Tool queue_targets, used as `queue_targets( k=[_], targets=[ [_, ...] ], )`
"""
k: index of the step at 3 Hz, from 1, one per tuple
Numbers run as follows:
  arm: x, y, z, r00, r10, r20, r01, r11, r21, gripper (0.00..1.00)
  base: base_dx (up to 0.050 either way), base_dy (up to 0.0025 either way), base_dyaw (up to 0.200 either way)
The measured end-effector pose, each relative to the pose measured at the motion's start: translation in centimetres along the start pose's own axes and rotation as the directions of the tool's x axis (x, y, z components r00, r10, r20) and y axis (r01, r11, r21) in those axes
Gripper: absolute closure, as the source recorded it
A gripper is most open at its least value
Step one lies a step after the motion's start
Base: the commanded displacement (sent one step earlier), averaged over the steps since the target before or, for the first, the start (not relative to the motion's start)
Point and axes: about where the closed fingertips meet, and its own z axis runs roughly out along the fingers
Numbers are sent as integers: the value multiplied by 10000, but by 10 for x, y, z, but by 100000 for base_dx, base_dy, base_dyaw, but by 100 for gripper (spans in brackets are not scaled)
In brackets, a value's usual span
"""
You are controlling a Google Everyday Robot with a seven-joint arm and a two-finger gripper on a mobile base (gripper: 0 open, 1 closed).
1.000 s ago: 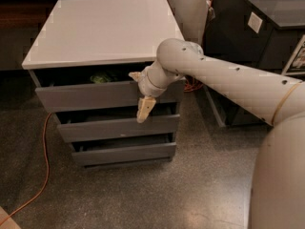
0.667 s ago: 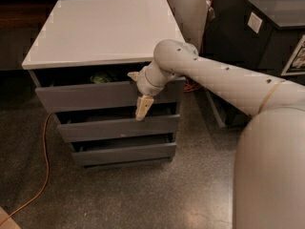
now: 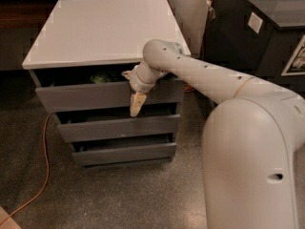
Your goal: Pick green rice chip bag from top drawer and place on counter
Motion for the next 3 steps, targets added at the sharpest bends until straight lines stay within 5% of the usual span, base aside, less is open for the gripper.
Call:
queue_targets(
  k=[2,3],
  targets=[
    [-1,-20,31,10000,-43,-1,42,9997,-222,0,0,0,0],
    [-1,-24,41,10000,66,28,-65,9995,-320,13,0,0,0]
  ],
)
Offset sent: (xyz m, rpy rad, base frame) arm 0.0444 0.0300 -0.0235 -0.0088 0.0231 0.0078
